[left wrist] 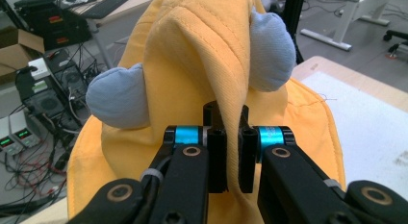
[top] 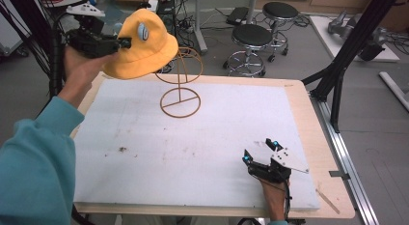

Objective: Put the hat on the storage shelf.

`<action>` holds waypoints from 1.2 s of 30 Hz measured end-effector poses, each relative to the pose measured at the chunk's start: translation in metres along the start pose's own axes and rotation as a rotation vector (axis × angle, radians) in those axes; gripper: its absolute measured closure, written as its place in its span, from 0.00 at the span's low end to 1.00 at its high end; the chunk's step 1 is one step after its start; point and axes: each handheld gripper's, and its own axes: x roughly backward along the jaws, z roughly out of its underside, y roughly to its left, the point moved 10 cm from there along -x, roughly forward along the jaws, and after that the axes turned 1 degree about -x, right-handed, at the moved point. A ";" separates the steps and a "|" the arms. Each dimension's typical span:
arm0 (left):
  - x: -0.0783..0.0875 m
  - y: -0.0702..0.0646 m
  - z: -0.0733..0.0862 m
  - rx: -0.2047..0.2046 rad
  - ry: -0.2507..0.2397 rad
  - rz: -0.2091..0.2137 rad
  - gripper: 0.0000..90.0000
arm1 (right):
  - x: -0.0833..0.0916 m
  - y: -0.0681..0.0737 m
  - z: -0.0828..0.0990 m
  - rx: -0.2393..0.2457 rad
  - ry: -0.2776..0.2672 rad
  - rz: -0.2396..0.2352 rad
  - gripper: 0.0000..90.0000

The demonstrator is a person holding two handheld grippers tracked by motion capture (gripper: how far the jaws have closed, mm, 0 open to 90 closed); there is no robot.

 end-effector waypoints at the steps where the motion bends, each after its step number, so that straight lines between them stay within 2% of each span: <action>1: -0.004 -0.002 -0.002 -0.002 -0.002 0.003 0.96 | 0.000 0.000 0.000 0.002 -0.002 0.000 0.11; 6: -0.025 -0.013 -0.011 -0.006 -0.003 0.031 0.96 | 0.000 0.000 0.000 0.000 -0.002 0.001 0.11; 9: -0.038 -0.019 -0.011 -0.016 0.020 0.041 0.96 | 0.000 0.000 0.000 0.003 -0.002 0.000 0.11; 15: -0.061 -0.031 -0.016 -0.011 0.021 0.061 0.96 | 0.000 0.000 0.000 0.002 -0.001 -0.001 0.11; 23: -0.090 -0.046 -0.012 0.014 0.037 0.098 0.96 | 0.000 0.000 0.000 0.002 -0.007 0.000 0.11; 26: -0.097 -0.052 -0.007 0.012 0.051 0.116 0.96 | 0.000 -0.001 0.000 0.001 -0.006 -0.002 0.11; 31: -0.104 -0.055 -0.001 0.011 0.066 0.118 0.96 | 0.000 -0.001 0.000 -0.002 -0.005 -0.002 0.11; 33: -0.106 -0.056 -0.001 0.022 0.062 0.129 0.94 | 0.000 -0.001 0.000 -0.001 -0.003 -0.002 0.11; 34: -0.106 -0.056 -0.001 0.029 0.061 0.136 0.90 | 0.000 -0.001 0.000 0.000 -0.005 -0.002 0.11; 36: -0.108 -0.057 0.001 0.050 0.071 0.148 0.76 | 0.000 -0.001 0.000 -0.002 -0.005 -0.001 0.11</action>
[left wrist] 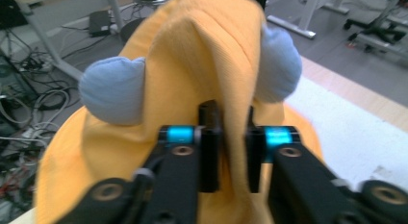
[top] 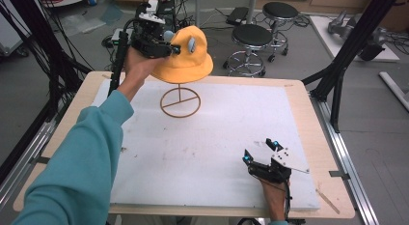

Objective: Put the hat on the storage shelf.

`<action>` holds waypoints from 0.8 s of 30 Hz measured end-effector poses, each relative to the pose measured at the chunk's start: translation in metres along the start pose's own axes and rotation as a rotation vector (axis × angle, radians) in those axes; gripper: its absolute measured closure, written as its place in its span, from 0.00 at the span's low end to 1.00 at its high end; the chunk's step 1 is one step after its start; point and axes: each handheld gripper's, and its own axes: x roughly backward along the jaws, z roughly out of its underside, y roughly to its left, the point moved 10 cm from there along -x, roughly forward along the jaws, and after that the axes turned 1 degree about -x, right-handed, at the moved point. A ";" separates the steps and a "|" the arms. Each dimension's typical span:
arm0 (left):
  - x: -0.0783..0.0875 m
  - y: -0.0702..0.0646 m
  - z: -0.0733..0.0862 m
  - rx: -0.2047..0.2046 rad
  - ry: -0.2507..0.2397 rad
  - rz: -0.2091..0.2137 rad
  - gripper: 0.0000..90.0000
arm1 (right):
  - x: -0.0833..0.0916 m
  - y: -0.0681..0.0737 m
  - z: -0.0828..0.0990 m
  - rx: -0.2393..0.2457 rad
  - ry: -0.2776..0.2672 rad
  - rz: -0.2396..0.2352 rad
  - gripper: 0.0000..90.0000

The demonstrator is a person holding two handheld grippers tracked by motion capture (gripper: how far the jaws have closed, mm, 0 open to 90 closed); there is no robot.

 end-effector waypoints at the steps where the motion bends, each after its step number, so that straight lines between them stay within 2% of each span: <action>1: -0.002 0.000 0.001 0.004 0.010 0.004 0.68 | 0.000 0.000 0.000 0.001 0.000 0.000 0.11; 2: -0.003 0.001 0.003 0.005 0.017 -0.009 0.57 | 0.000 0.000 0.000 0.002 -0.001 -0.001 0.11; 5: -0.005 0.004 0.003 -0.008 -0.004 -0.059 0.25 | 0.000 0.000 0.000 0.002 -0.003 0.000 0.11; 6: -0.005 0.005 0.003 -0.013 -0.009 -0.067 0.14 | 0.000 0.000 0.000 0.003 -0.003 0.000 0.11; 7: -0.004 0.004 0.003 -0.022 -0.017 -0.052 0.07 | 0.000 0.000 0.000 0.002 -0.002 0.000 0.11; 9: 0.000 0.003 0.002 -0.037 -0.049 -0.042 0.05 | 0.000 0.000 0.000 0.003 -0.002 0.000 0.11; 11: 0.003 0.002 0.003 -0.051 -0.057 -0.028 0.05 | 0.000 0.000 0.000 0.003 -0.002 0.000 0.11; 16: 0.021 0.003 0.007 -0.043 -0.104 -0.011 0.05 | 0.000 0.001 0.000 0.001 0.000 -0.001 0.11; 20: 0.044 0.005 0.022 -0.058 -0.133 0.004 0.05 | 0.000 0.000 0.000 0.000 0.000 0.000 0.11; 24: 0.070 0.009 0.048 -0.084 -0.143 0.005 0.05 | 0.000 0.000 0.000 0.007 -0.004 0.000 0.11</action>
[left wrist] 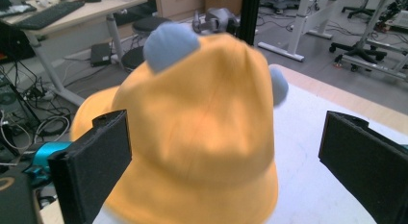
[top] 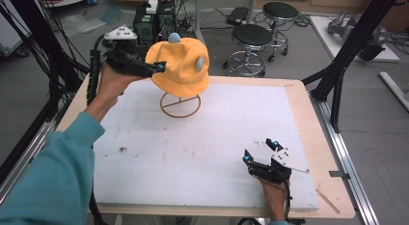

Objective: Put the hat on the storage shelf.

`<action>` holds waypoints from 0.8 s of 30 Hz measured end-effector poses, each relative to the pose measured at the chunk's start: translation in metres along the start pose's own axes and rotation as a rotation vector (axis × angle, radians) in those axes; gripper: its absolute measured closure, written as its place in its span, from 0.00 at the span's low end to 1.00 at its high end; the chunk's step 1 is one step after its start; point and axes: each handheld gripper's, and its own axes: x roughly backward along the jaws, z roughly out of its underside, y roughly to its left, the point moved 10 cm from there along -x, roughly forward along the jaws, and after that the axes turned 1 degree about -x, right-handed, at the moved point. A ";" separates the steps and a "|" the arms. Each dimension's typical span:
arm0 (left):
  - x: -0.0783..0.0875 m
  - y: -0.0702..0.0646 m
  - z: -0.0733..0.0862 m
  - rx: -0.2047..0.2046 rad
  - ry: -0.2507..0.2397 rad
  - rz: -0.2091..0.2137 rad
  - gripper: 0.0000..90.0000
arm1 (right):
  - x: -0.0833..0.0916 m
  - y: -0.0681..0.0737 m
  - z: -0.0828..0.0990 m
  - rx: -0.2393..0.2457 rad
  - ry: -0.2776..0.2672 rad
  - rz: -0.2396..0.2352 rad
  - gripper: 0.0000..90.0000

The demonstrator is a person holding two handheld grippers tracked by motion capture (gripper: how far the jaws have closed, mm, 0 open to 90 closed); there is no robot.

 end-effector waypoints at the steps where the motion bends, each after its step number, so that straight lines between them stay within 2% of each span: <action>1: 0.007 0.000 0.006 -0.008 0.000 0.006 0.05 | 0.000 0.000 0.000 0.001 0.000 0.003 0.11; 5: 0.037 -0.002 0.029 -0.031 -0.013 0.028 0.05 | 0.000 0.000 0.000 -0.006 0.002 0.002 0.11; 6: 0.044 -0.003 0.035 -0.035 -0.030 0.034 0.05 | 0.000 0.000 0.000 -0.008 0.002 0.002 0.11; 9: 0.061 -0.002 0.056 -0.054 -0.029 0.021 0.05 | 0.000 -0.002 0.000 -0.016 0.002 0.006 0.11; 11: 0.069 -0.003 0.073 -0.059 -0.016 0.021 0.05 | 0.000 -0.002 0.000 -0.017 0.002 0.007 0.11; 17: 0.089 -0.014 0.116 -0.074 -0.077 0.040 0.05 | 0.000 -0.002 0.000 -0.017 0.003 0.010 0.11; 18: 0.091 -0.017 0.123 -0.070 -0.086 0.048 0.05 | 0.000 -0.002 0.000 -0.017 0.003 0.010 0.11; 20: 0.093 -0.022 0.140 -0.071 -0.070 0.065 0.05 | 0.000 -0.002 0.000 -0.018 0.003 0.012 0.11; 21: 0.095 -0.024 0.146 -0.078 -0.087 0.066 0.05 | 0.000 -0.002 0.000 -0.021 0.004 0.014 0.11; 24: 0.098 -0.030 0.166 -0.065 -0.116 0.067 0.05 | 0.000 -0.003 0.000 -0.016 0.000 0.012 0.11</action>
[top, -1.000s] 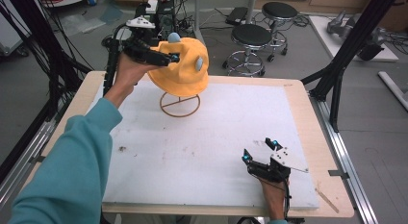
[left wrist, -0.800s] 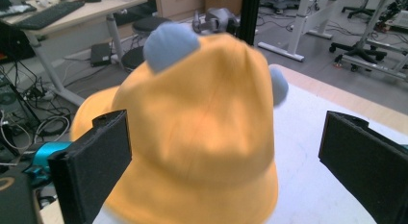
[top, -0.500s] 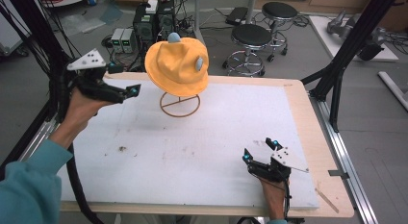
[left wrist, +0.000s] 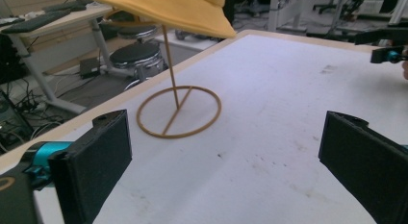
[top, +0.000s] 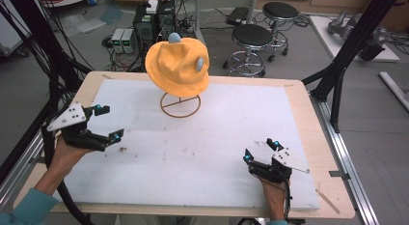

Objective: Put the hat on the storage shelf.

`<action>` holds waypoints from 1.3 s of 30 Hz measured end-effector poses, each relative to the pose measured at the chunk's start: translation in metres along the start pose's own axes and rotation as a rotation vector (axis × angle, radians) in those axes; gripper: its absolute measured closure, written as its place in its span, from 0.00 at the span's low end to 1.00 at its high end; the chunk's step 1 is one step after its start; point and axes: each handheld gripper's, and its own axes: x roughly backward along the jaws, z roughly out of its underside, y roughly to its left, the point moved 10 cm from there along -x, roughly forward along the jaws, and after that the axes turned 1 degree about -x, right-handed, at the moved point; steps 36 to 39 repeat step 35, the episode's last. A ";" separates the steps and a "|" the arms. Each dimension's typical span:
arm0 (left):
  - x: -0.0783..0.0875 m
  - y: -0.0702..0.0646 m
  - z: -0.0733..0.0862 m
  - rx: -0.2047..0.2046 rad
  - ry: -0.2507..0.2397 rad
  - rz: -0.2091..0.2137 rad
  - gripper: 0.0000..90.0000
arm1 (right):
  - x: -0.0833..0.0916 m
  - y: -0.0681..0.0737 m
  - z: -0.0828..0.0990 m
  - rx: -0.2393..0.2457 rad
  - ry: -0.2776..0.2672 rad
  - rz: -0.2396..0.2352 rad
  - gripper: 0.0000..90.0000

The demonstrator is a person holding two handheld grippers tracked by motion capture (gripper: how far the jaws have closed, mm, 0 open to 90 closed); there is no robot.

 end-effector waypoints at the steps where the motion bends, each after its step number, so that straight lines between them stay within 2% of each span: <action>1: 0.000 -0.001 0.007 -0.001 0.007 -0.011 0.05 | 0.000 0.000 0.000 -0.003 0.002 0.002 0.11; 2: 0.001 -0.002 0.014 0.007 0.018 -0.012 0.05 | 0.000 0.000 0.000 -0.006 0.002 0.001 0.11; 7: 0.008 -0.007 0.029 0.024 -0.046 -0.030 0.05 | 0.000 0.000 0.000 -0.004 0.003 0.001 0.11; 10: 0.014 -0.008 0.033 0.023 -0.091 -0.046 0.05 | 0.000 0.000 0.000 -0.009 0.000 0.000 0.11; 13: 0.017 -0.011 0.037 0.028 -0.123 -0.046 0.05 | 0.000 0.000 0.000 0.001 0.000 0.000 0.11; 16: 0.020 -0.012 0.042 0.028 -0.159 -0.071 0.05 | 0.000 0.000 0.000 -0.002 0.001 0.001 0.11; 17: 0.020 -0.011 0.045 0.032 -0.164 -0.088 0.05 | 0.000 0.000 0.000 -0.006 0.003 0.002 0.11; 18: 0.020 -0.011 0.049 0.039 -0.152 -0.093 0.05 | 0.000 0.000 0.000 -0.002 0.001 0.001 0.11; 21: 0.021 -0.010 0.054 0.040 -0.160 -0.109 0.05 | 0.000 0.000 0.000 -0.002 0.001 0.003 0.11; 23: 0.022 -0.010 0.054 0.052 -0.190 -0.116 0.05 | 0.000 0.000 0.000 -0.004 0.000 0.002 0.11; 26: 0.021 -0.010 0.057 0.063 -0.204 -0.110 0.05 | 0.000 0.000 0.000 -0.001 0.001 0.005 0.11; 31: 0.019 -0.011 0.060 0.068 -0.191 -0.101 0.05 | 0.000 0.000 0.000 0.000 0.000 0.007 0.11; 35: 0.021 -0.009 0.061 0.066 -0.213 -0.116 0.05 | 0.000 0.000 0.000 -0.002 0.001 0.005 0.11; 39: 0.021 -0.009 0.061 0.066 -0.213 -0.116 0.05 | 0.000 0.000 0.000 -0.002 0.001 0.005 0.11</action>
